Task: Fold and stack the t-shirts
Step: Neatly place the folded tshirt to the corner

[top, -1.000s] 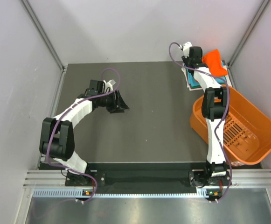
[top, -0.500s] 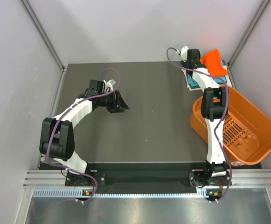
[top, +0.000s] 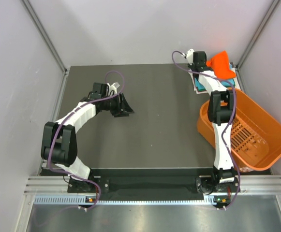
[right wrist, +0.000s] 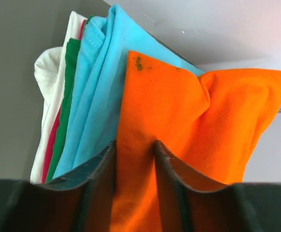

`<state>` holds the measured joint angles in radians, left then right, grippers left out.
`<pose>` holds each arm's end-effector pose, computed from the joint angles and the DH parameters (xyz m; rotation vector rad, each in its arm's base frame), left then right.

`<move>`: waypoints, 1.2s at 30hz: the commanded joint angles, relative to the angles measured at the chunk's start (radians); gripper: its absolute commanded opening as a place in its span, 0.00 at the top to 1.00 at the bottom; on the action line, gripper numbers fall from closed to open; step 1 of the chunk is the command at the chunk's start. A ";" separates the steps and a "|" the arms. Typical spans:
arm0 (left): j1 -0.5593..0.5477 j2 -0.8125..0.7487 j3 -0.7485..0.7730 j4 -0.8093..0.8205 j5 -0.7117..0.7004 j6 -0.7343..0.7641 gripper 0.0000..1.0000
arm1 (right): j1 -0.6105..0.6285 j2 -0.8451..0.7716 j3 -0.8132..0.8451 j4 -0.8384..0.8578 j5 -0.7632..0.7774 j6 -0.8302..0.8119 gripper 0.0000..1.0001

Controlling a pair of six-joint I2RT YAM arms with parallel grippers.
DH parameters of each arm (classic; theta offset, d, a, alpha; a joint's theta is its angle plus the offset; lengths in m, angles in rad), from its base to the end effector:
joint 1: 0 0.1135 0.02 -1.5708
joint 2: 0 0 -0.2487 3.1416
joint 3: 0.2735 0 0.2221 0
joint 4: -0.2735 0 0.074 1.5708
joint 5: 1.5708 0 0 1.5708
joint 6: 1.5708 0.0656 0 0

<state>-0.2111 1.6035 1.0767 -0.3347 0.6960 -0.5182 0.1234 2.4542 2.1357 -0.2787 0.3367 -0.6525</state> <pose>0.3081 -0.1090 0.2121 -0.0500 2.4981 -1.1663 0.5450 0.0458 0.1849 -0.6484 2.1092 -0.6647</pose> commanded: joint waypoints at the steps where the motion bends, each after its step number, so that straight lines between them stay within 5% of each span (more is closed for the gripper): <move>1: 0.004 -0.008 0.005 0.051 0.025 0.004 0.48 | 0.013 0.020 0.050 0.018 0.004 -0.004 0.67; 5: 0.004 -0.007 0.003 0.052 0.025 0.003 0.48 | 0.012 0.012 0.041 0.042 -0.002 0.019 1.00; 18: 0.004 -0.011 0.002 0.059 0.034 -0.002 0.48 | -0.016 -0.152 -0.103 0.205 -0.096 0.261 1.00; 36: 0.004 -0.016 -0.001 0.062 0.039 -0.003 0.48 | -0.034 -0.163 -0.163 0.271 -0.166 0.438 0.95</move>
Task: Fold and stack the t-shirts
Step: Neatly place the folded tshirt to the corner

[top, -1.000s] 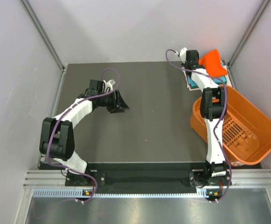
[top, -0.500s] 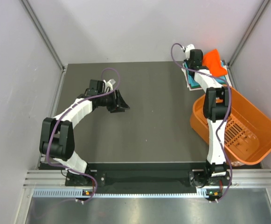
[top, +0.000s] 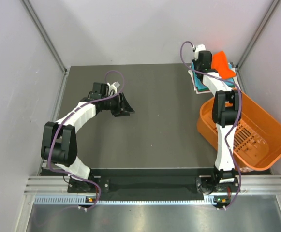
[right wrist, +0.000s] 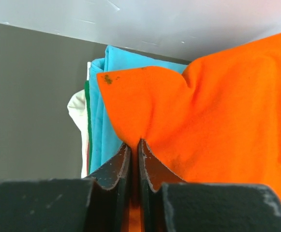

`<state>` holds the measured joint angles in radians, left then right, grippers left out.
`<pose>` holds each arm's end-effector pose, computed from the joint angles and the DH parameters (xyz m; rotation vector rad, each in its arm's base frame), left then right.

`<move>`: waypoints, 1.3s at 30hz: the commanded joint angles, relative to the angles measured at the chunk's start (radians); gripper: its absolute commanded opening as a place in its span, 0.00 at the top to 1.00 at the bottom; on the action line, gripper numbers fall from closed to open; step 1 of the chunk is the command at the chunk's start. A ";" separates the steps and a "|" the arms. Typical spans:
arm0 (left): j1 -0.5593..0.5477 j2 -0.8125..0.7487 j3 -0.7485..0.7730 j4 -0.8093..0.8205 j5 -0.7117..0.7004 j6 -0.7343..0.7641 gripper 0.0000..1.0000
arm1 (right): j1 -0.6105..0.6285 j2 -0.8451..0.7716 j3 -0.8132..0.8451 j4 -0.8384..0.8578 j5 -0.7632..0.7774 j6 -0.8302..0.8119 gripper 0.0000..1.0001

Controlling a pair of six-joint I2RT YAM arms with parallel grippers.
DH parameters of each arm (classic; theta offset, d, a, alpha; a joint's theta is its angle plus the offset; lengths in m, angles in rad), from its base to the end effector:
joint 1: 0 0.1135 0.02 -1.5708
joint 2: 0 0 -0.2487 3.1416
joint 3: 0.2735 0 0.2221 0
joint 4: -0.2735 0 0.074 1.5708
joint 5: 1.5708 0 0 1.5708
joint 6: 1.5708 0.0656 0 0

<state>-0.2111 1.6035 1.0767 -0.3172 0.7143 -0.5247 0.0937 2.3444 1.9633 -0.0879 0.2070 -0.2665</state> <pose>0.3090 -0.1102 0.2141 -0.0393 2.4812 -1.1915 0.5368 0.0369 0.2051 -0.2373 2.0300 -0.3192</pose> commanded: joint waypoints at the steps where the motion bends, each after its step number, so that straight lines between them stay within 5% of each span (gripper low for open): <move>1: 0.004 -0.017 -0.003 0.044 0.019 0.003 0.48 | -0.005 -0.051 0.011 0.080 -0.035 0.068 0.97; 9: 0.004 -0.014 0.000 0.043 0.014 0.005 0.48 | -0.006 -0.042 0.014 0.151 -0.009 0.157 1.00; 14: 0.004 -0.013 -0.001 0.043 0.019 0.005 0.48 | -0.005 -0.030 0.019 0.160 -0.009 0.190 0.93; 20: 0.004 -0.011 0.000 0.044 0.019 0.005 0.48 | 0.001 -0.014 0.065 0.105 -0.104 0.194 0.71; 24: 0.004 -0.010 -0.001 0.044 0.017 0.006 0.48 | -0.002 -0.077 0.028 0.096 -0.090 0.193 0.46; 33: 0.004 0.004 -0.001 0.046 0.016 0.012 0.48 | -0.084 -0.275 -0.018 -0.094 -0.026 0.309 0.44; 39: 0.006 0.012 0.024 0.023 0.016 0.063 0.47 | -0.222 -0.295 0.040 -0.387 -0.110 0.386 0.45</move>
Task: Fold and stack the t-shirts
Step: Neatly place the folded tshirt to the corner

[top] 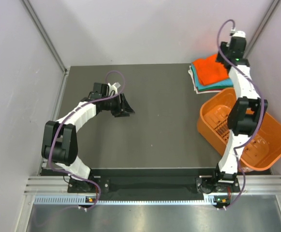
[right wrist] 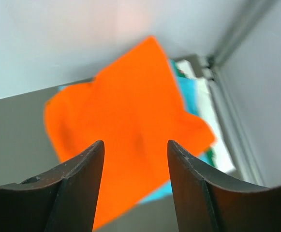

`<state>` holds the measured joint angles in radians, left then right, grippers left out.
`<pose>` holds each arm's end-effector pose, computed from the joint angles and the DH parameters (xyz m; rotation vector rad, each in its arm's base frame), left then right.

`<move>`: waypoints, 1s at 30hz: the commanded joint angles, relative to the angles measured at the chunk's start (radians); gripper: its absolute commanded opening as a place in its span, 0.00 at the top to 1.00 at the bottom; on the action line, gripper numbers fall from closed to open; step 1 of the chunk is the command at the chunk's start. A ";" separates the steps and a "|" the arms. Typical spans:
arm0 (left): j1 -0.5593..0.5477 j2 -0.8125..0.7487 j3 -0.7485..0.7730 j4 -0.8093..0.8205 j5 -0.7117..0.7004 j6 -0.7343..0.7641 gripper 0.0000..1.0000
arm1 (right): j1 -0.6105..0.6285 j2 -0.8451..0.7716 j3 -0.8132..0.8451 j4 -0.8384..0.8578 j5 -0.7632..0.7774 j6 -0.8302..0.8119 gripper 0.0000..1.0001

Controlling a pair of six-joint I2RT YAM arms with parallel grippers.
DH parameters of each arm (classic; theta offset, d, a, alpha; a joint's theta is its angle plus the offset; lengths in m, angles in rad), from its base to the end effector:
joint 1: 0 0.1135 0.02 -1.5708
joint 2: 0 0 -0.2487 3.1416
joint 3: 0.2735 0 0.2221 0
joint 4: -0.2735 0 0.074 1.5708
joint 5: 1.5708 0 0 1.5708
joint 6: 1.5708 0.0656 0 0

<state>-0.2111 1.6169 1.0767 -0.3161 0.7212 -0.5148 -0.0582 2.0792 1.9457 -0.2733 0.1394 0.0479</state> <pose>0.3102 -0.1108 0.2103 -0.0299 2.4898 -1.1960 0.4873 -0.0375 0.3068 0.1953 1.9666 -0.1445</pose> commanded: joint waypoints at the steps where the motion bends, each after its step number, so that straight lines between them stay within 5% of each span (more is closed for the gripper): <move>1: 0.006 -0.003 0.038 -0.032 -0.009 0.077 0.47 | -0.086 -0.025 0.074 -0.233 -0.075 0.081 0.45; 9: 0.006 -0.092 0.000 0.011 -0.020 0.091 0.47 | -0.184 0.001 0.064 -0.261 -0.116 0.171 0.46; 17: 0.006 -0.258 -0.173 0.270 -0.014 -0.324 0.46 | -0.203 0.094 0.114 -0.213 -0.263 0.199 0.49; 25: 0.015 -0.246 -0.009 -0.004 -0.071 -0.407 0.46 | -0.249 0.101 0.160 -0.245 -0.184 0.443 0.49; 30: 0.030 -0.155 0.190 -0.215 -0.084 -0.315 0.46 | -0.255 0.081 0.104 -0.231 -0.117 0.570 0.50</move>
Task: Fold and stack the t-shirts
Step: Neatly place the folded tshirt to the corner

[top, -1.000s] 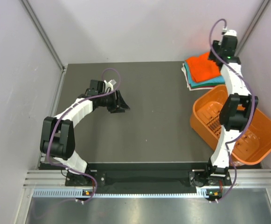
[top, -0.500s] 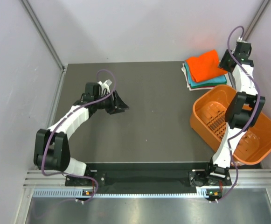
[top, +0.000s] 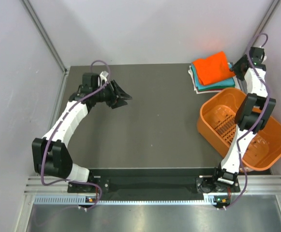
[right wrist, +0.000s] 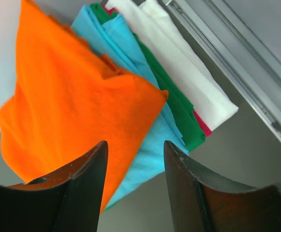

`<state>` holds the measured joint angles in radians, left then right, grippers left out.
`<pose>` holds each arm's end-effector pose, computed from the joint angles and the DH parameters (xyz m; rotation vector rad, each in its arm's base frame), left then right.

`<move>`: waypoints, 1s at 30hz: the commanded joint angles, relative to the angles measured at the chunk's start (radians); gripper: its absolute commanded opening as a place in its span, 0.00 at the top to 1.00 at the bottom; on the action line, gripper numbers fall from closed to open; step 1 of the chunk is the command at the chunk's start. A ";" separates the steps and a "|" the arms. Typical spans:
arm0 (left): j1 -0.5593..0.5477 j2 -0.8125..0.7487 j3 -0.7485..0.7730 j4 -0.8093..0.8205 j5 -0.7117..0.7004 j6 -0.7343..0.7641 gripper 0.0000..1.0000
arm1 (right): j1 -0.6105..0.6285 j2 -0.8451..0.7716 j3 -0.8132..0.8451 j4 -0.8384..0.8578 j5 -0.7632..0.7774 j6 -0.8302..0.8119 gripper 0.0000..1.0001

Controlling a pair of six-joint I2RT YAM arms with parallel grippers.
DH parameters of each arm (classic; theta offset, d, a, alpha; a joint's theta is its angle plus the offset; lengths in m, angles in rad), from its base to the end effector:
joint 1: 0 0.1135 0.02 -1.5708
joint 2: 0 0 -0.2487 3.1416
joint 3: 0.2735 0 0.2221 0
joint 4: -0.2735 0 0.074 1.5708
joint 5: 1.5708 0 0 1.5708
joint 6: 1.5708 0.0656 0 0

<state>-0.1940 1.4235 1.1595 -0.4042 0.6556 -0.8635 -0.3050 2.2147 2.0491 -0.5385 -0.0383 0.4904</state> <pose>0.2911 -0.0979 0.2836 -0.4094 2.3652 -1.2745 0.4743 -0.1467 0.2460 0.8637 2.1081 0.1410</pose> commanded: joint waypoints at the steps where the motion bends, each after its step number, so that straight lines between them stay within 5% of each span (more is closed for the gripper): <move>1: 0.016 0.049 0.121 -0.139 -0.014 0.047 0.46 | -0.009 -0.058 -0.012 0.047 0.060 0.172 0.50; 11: 0.048 0.158 0.220 -0.145 0.029 0.058 0.47 | -0.017 0.010 -0.026 0.166 0.074 0.327 0.54; 25: 0.080 0.189 0.262 -0.174 0.027 0.054 0.47 | -0.017 0.039 -0.047 0.123 0.124 0.412 0.53; 30: 0.080 0.190 0.269 -0.188 0.024 0.063 0.47 | -0.019 0.053 -0.050 0.166 0.115 0.404 0.60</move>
<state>-0.1181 1.6154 1.3842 -0.5808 0.6651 -0.8127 -0.3149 2.2646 2.0026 -0.4313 0.0631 0.8856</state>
